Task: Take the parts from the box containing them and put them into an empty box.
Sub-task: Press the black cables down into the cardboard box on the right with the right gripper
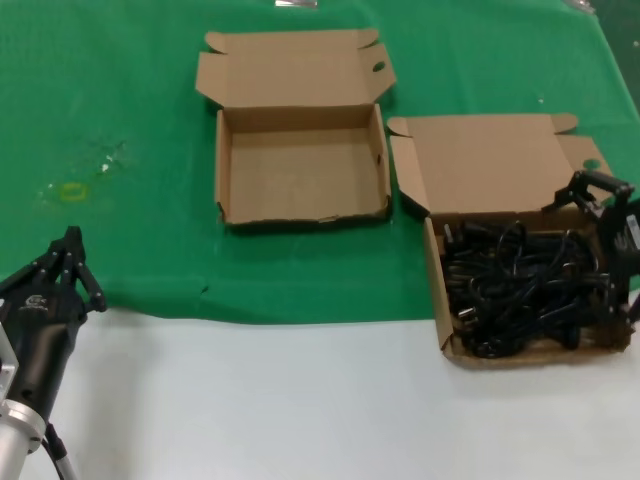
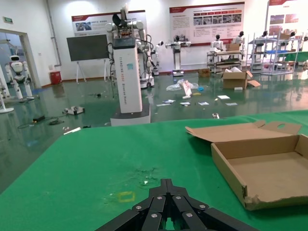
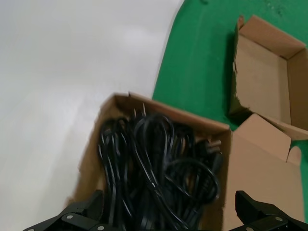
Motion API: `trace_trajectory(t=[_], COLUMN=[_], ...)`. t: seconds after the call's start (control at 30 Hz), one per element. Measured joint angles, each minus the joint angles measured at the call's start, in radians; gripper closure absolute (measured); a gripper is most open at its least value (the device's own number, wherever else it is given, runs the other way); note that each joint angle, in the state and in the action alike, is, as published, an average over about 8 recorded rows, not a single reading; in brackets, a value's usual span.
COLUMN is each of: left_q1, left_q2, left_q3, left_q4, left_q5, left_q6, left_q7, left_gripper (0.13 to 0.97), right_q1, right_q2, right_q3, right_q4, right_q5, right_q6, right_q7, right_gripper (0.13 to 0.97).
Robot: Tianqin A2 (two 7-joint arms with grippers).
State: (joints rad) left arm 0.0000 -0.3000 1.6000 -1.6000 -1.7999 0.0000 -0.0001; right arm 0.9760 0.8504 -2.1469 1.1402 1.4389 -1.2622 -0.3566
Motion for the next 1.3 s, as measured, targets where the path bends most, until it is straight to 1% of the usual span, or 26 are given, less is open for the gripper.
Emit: trace_trajectory(t=[0.13,0.27,0.67,0.93,0.97,1.23,1.3], left_q1=[0.000,0.000,0.000,0.000,0.000,0.000,0.000], left_q2=[0.000,0.000,0.000,0.000,0.000,0.000,0.000], left_q3=[0.000,0.000,0.000,0.000,0.000,0.000,0.000], left_q4=[0.000,0.000,0.000,0.000,0.000,0.000,0.000], left_q5=[0.000,0.000,0.000,0.000,0.000,0.000,0.000], left_q6=[0.000,0.000,0.000,0.000,0.000,0.000,0.000], left_q7=[0.000,0.000,0.000,0.000,0.000,0.000,-0.001], left_gripper=[0.953,0.953,0.953,0.953,0.953,0.953,0.953], right_q1=[0.044,0.058,0.036,0.025,0.024,0.015,0.014], right_q2=[-0.040,-0.068,-0.091,-0.091,-0.091,-0.088,-0.088], right_q3=[-0.011,-0.010,-0.005,-0.002,-0.001,0.002,0.002], right_q4=[-0.070,-0.104,-0.112,-0.111,-0.110,-0.109,-0.111], right_q5=[-0.037,-0.049,-0.057,-0.065,-0.065,-0.068,-0.069], right_q6=[0.005,0.014,0.009,0.001,0.001,-0.005,-0.005], right_q7=[-0.069,-0.106,-0.112,-0.100,-0.099,-0.102,-0.103], right_gripper=[0.129,0.129,0.159,0.262,0.262,0.436,0.436])
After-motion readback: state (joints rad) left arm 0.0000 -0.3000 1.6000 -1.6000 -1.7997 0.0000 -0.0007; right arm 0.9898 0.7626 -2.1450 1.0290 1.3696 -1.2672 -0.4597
